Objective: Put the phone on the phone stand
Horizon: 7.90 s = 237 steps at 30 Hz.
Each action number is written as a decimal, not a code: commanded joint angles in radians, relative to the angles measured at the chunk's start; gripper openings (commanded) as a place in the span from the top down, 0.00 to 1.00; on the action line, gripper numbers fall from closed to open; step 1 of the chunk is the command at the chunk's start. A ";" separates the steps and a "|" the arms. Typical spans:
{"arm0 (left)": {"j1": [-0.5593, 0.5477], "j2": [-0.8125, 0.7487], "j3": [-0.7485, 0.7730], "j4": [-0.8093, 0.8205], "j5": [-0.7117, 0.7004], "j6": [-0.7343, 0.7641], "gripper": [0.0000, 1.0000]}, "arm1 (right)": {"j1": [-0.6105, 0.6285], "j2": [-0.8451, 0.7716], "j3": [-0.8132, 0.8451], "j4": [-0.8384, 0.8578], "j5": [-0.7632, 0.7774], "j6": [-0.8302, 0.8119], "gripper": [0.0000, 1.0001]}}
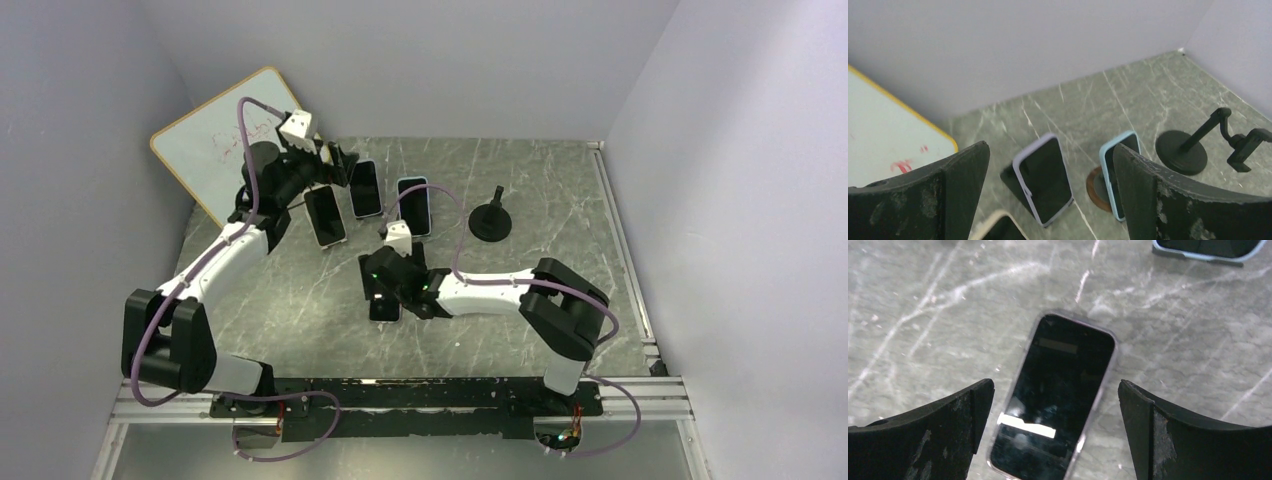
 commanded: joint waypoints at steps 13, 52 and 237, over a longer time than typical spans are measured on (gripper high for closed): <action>-0.006 -0.030 -0.237 0.194 -0.070 -0.229 0.03 | 0.006 0.132 0.144 -0.226 0.024 0.142 0.00; -0.107 -0.069 -0.430 0.201 -0.075 -0.318 0.03 | 0.058 0.199 0.105 -0.327 -0.077 0.088 0.31; -0.116 -0.237 -0.214 0.006 0.804 -0.193 0.95 | -0.635 -0.425 -0.297 0.796 -1.298 -0.128 0.15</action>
